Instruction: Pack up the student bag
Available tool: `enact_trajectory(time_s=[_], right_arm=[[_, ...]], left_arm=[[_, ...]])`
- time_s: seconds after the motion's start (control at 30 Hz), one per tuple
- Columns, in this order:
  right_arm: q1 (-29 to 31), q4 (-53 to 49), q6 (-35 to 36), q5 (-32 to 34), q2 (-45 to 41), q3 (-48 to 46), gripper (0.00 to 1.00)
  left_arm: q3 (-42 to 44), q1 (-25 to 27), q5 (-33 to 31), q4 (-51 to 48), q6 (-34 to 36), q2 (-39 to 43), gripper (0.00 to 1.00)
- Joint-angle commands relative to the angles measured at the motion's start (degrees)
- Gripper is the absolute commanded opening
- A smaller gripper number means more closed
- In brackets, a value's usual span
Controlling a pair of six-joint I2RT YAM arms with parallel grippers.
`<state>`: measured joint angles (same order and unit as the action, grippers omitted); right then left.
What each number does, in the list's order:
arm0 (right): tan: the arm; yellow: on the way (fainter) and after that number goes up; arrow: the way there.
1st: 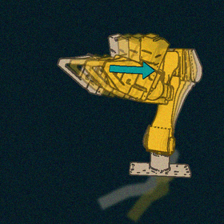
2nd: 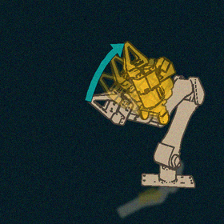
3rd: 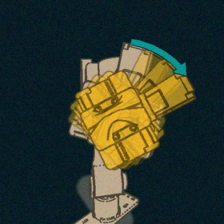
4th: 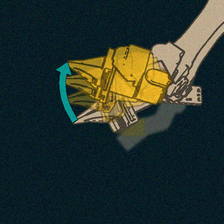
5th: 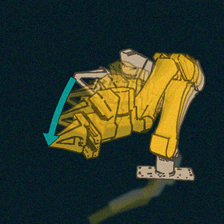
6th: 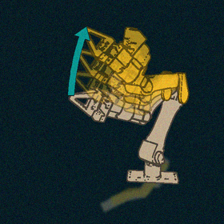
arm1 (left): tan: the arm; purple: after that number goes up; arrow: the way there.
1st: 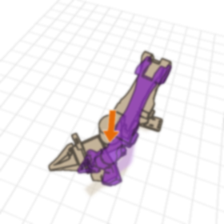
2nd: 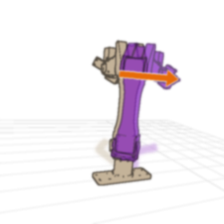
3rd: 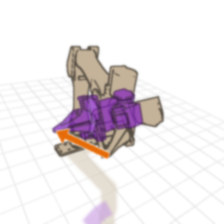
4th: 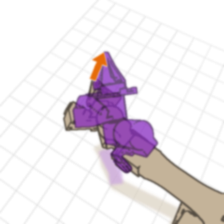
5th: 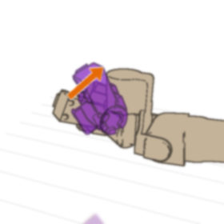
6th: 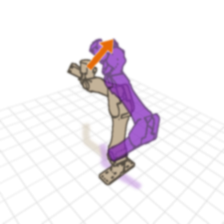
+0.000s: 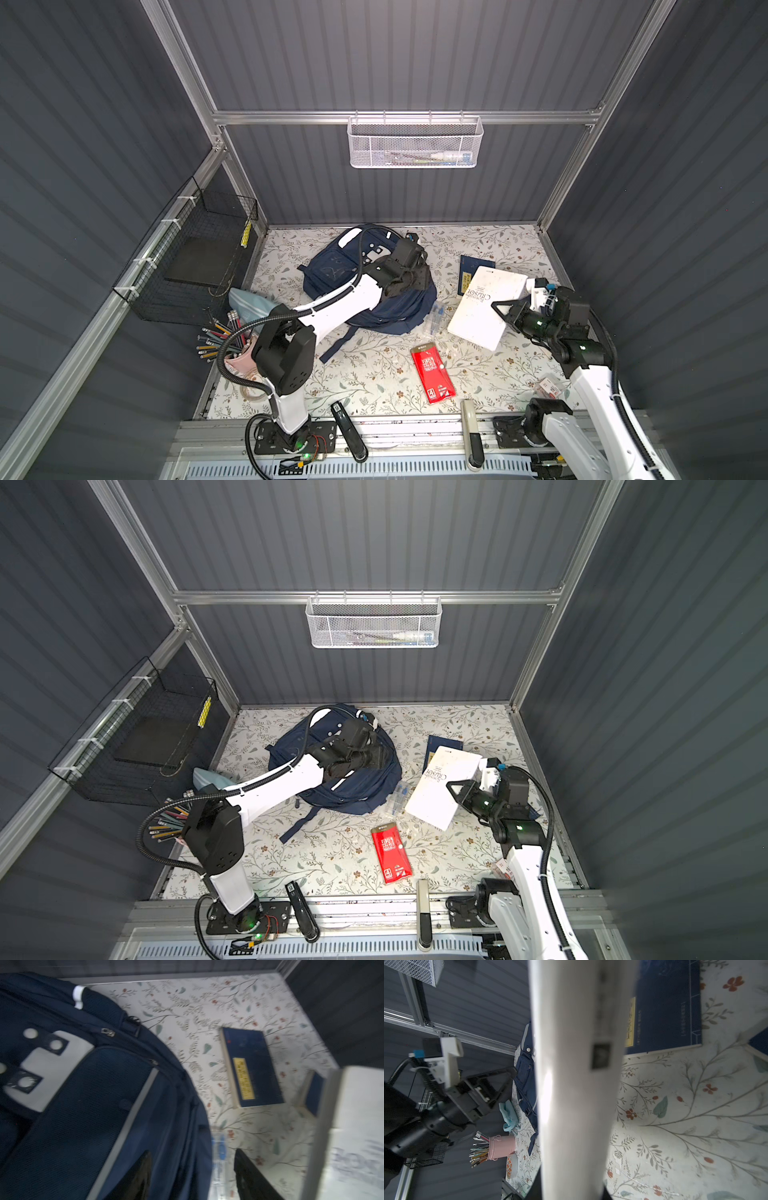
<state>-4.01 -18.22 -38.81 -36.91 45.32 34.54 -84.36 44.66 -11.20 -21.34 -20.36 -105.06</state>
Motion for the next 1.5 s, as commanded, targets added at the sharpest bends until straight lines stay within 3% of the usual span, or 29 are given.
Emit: enact_trajectory(time_s=[0.0, 0.13, 0.2, 0.23, 0.33, 0.4, 0.6, 0.77, 0.9, 1.03, 1.2, 1.37, 1.47], right_arm=[[0.2, 7.6, 0.3, -5.0, 1.4, 4.2, 0.00], [0.3, 10.5, -0.8, -8.0, 4.4, 4.2, 0.00], [0.6, 11.6, -1.5, -7.9, 5.1, 3.6, 0.00], [0.7, 10.9, -1.5, -7.1, 5.7, 3.4, 0.00], [2.2, 14.1, -3.4, -9.3, 8.7, 2.3, 0.00], [4.2, 18.3, -5.8, -10.1, 10.8, 1.3, 0.00], [14.2, 29.3, -9.9, -5.9, 19.9, 3.5, 0.00], [19.2, 45.5, -16.6, -5.3, 34.0, 6.6, 0.00], [24.7, 56.4, -21.3, -4.2, 48.4, 15.1, 0.00], [29.4, 58.8, -23.1, -0.5, 61.4, 26.4, 0.00], [34.1, 53.8, -23.8, 7.4, 76.6, 42.7, 0.00], [37.4, 53.6, -27.4, 16.5, 86.9, 53.9, 0.00], [39.0, 47.1, -27.5, 23.6, 91.4, 60.5, 0.00]], left_arm=[[-0.4, 0.5, -7.4, -7.1, 8.9, -4.9, 0.67], [-2.4, 0.5, -10.6, -7.2, 11.0, -9.6, 0.72], [-4.2, 0.5, -15.5, -8.0, 11.9, -12.7, 0.68], [-5.8, 0.5, -18.5, -9.6, 11.8, -14.3, 0.42], [-9.3, 0.5, -20.1, -13.3, 11.6, -14.3, 0.00], [-8.9, 0.2, -17.9, -13.1, 11.2, -9.7, 0.00], [-11.4, -5.1, -2.9, -14.7, 11.3, 1.7, 0.00], [-13.3, -9.8, 3.7, -15.8, 11.4, 5.1, 0.00], [-15.4, -12.2, 6.3, -16.8, 11.5, 5.5, 0.00], [-16.9, -13.5, 10.3, -17.2, 10.8, 5.7, 0.00], [-19.0, -14.3, 14.2, -17.7, 9.7, 4.5, 0.00], [-20.0, -15.0, 15.6, -17.9, 8.8, 4.5, 0.00], [-18.6, -15.2, 15.9, -17.0, 7.8, 5.3, 0.00]])
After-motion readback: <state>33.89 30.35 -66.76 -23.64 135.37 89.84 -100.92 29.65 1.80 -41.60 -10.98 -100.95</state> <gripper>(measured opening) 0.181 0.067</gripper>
